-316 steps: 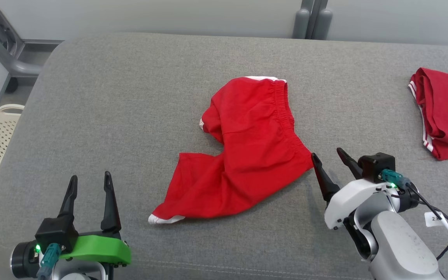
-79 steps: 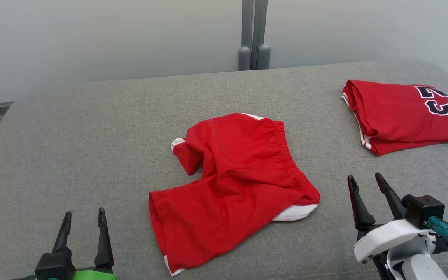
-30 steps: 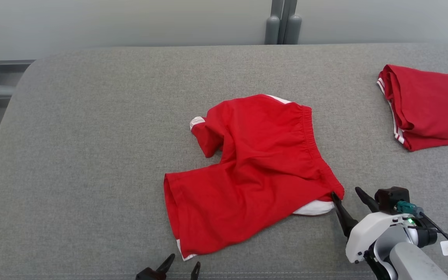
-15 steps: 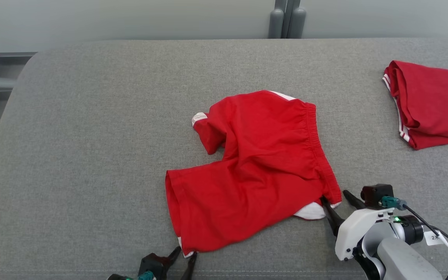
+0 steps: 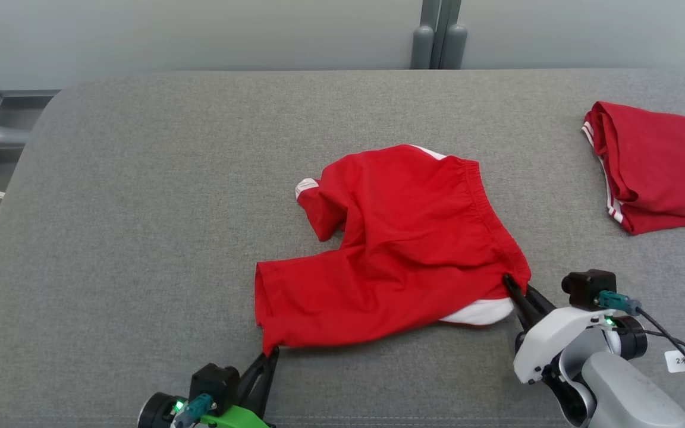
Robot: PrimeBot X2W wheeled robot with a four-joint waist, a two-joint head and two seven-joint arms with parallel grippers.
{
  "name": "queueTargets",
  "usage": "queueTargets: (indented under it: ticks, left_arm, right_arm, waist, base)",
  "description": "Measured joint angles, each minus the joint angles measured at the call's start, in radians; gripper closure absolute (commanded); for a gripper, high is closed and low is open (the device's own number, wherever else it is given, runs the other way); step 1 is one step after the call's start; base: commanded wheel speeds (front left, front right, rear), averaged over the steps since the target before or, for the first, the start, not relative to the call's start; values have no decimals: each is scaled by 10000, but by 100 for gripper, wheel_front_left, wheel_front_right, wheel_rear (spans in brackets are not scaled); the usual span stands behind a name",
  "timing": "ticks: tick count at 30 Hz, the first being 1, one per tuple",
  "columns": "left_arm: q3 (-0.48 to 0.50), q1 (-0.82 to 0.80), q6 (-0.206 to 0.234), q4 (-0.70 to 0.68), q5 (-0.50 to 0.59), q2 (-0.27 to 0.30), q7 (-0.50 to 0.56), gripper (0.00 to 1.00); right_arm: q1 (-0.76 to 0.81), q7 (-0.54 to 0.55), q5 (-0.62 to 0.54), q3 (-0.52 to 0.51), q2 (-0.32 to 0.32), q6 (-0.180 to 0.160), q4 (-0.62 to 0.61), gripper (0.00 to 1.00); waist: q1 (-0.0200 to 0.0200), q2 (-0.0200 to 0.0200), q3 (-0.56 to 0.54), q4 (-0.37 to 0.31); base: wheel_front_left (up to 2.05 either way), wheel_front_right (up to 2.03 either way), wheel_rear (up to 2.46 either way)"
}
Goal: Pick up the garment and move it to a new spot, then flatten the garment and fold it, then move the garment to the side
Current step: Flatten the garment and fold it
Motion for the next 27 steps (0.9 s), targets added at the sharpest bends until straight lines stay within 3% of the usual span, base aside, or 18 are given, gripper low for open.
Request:
queueTargets:
  ticks: [9,15,21,27]
  left_arm:
    - [579,136,42,-2228,163,746,2,100]
    - [654,-881,-2,-3049,153,1501,487,100]
    - [439,-2814,-50,-3168,-105,2326,1166,100]
    - [-163,-5568,-73,-2805,-1028,3101,1546,100]
  right_arm:
    - [128,163,851,61,-558,0,-2130,100]
    - [-457,851,1074,228,-771,-2,-3016,100]
    - [-2308,1505,1166,504,-654,-4,-3093,100]
    - [-4986,1958,1333,761,-297,-8,-2240,100]
  waist:
    - [0,0,-191,-157]
    - [0,0,-145,-193]
    - [0,0,267,-266]
    - [1,0,1049,-375]
  base:
    - [0,0,0]
    - [0,0,0]
    - [0,0,0]
    - [0,0,0]
